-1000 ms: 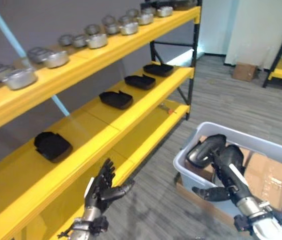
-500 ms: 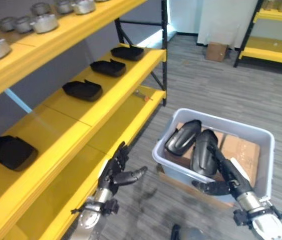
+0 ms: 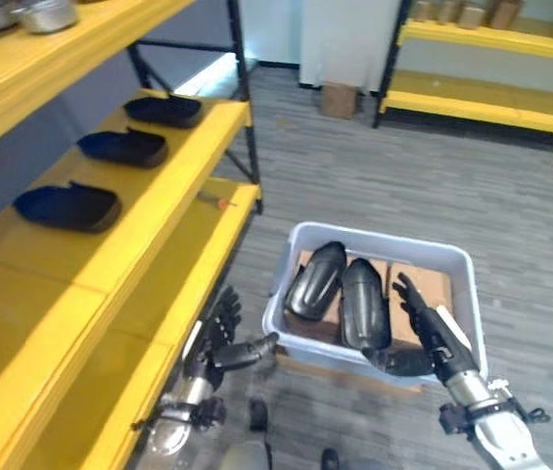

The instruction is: Move parts from the plastic box to the shelf.

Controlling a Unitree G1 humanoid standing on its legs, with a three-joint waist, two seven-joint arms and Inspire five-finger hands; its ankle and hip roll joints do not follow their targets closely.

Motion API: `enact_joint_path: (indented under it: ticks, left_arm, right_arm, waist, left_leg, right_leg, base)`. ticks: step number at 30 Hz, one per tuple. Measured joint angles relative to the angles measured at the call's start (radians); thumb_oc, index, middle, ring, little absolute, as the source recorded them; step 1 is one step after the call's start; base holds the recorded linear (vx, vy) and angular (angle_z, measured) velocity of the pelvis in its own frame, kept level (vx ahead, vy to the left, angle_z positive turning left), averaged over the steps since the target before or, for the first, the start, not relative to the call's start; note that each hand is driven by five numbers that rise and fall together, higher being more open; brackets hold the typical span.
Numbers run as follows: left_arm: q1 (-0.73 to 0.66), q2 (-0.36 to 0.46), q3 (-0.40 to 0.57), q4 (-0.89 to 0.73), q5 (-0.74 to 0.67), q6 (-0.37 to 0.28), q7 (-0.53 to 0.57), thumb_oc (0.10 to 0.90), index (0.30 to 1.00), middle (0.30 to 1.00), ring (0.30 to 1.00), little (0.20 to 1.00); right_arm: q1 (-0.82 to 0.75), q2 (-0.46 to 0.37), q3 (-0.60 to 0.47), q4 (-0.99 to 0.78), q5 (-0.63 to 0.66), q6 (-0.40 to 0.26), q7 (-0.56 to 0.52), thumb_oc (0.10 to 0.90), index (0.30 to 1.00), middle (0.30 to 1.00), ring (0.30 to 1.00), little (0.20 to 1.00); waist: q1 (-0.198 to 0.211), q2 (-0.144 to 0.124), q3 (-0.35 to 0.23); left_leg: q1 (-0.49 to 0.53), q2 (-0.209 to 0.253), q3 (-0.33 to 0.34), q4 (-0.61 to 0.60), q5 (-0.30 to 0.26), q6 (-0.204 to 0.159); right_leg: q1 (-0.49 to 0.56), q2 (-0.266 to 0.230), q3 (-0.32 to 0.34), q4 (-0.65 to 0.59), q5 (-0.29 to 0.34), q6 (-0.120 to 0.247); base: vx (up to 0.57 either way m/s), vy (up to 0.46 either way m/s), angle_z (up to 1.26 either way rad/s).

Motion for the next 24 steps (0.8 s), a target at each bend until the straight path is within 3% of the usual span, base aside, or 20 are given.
enact_joint_path:
  ticks: [4,8,15,19,20,21,23,24]
  left_arm:
    - [-0.078,0.021,0.025,-0.004,0.0,-0.008,0.013,0.9,1.0,1.0,1.0,1.0]
    - [-0.095,0.03,0.047,-0.011,0.0,-0.024,0.04,0.9,1.0,1.0,1.0,1.0]
    - [-0.074,0.03,0.04,-0.01,0.001,-0.025,0.046,0.9,1.0,1.0,1.0,1.0]
    - [-0.077,0.034,0.037,-0.012,0.006,-0.025,0.06,0.9,1.0,1.0,1.0,1.0]
    - [-0.071,0.048,0.044,-0.012,0.006,-0.025,0.071,0.9,1.0,1.0,1.0,1.0]
    - [-0.068,0.045,0.045,-0.008,0.005,-0.024,0.082,0.9,1.0,1.0,1.0,1.0]
    - [-0.072,0.045,0.034,-0.004,0.005,-0.023,0.085,0.9,1.0,1.0,1.0,1.0]
    - [-0.084,0.046,0.023,-0.002,0.005,-0.023,0.085,0.9,1.0,1.0,1.0,1.0]
  right_arm:
    - [-0.038,0.036,0.035,0.001,0.0,0.004,0.009,0.9,1.0,1.0,1.0,1.0]
    - [-0.117,0.059,0.08,0.008,-0.027,0.004,0.013,0.9,1.0,1.0,1.0,1.0]
    - [-0.144,0.056,0.079,0.012,-0.03,0.007,0.008,0.9,1.0,1.0,1.0,1.0]
    - [-0.157,0.055,0.085,0.012,-0.04,0.01,0.003,0.9,1.0,1.0,1.0,1.0]
    - [-0.196,0.053,0.114,0.016,-0.044,0.012,-0.002,0.9,1.0,1.0,1.0,1.0]
    - [-0.215,0.047,0.128,0.019,-0.051,0.013,-0.001,0.9,1.0,1.0,1.0,1.0]
    - [-0.212,0.045,0.14,0.017,-0.062,0.01,-0.006,0.9,1.0,1.0,1.0,1.0]
    - [-0.216,0.039,0.154,0.019,-0.067,0.016,-0.01,0.9,1.0,1.0,1.0,1.0]
  waist:
    - [0.01,-0.015,-0.002]
    - [0.013,-0.019,-0.003]
    - [0.008,-0.027,-0.01]
    - [0.007,-0.027,-0.02]
    - [0.028,-0.02,-0.017]
    - [0.04,-0.013,-0.015]
    - [0.032,-0.004,-0.014]
    - [0.041,-0.004,-0.014]
  left_leg:
    - [0.019,-0.072,0.065,-0.008,-0.024,0.046]
    - [0.049,-0.098,0.116,-0.017,-0.052,0.069]
    - [0.052,-0.099,0.165,-0.009,-0.09,0.062]
    - [0.036,-0.078,0.228,-0.016,-0.079,0.08]
    - [0.039,-0.047,0.291,-0.031,-0.071,0.087]
    - [0.04,-0.047,0.317,-0.027,-0.077,0.09]
    - [0.03,-0.039,0.306,0.0,-0.09,0.084]
    - [0.007,-0.028,0.322,0.037,-0.102,0.076]
  right_leg:
    - [0.021,-0.09,-0.012,-0.056,0.022,0.065]
    - [0.043,-0.121,0.0,-0.09,0.031,0.087]
    - [0.014,-0.128,0.05,-0.084,0.031,0.102]
    - [-0.11,-0.125,0.043,0.057,0.027,0.111]
    - [-0.153,-0.17,-0.081,0.064,0.012,0.079]
    - [-0.165,-0.228,-0.187,0.063,0.011,0.076]
    - [-0.143,-0.313,-0.214,0.005,0.081,0.116]
    - [-0.134,-0.398,-0.275,-0.024,0.152,0.13]
  base:
    - [0.16,0.187,-0.29]
    - [0.12,0.112,-0.33]
    - [0.07,0.105,-0.26]
    - [-0.06,0.038,-0.53]
    - [0.0,-0.112,-1.2]
    - [0.01,-0.166,-1.08]
    - [-0.03,-0.212,-0.27]
    - [-0.01,-0.261,-0.07]
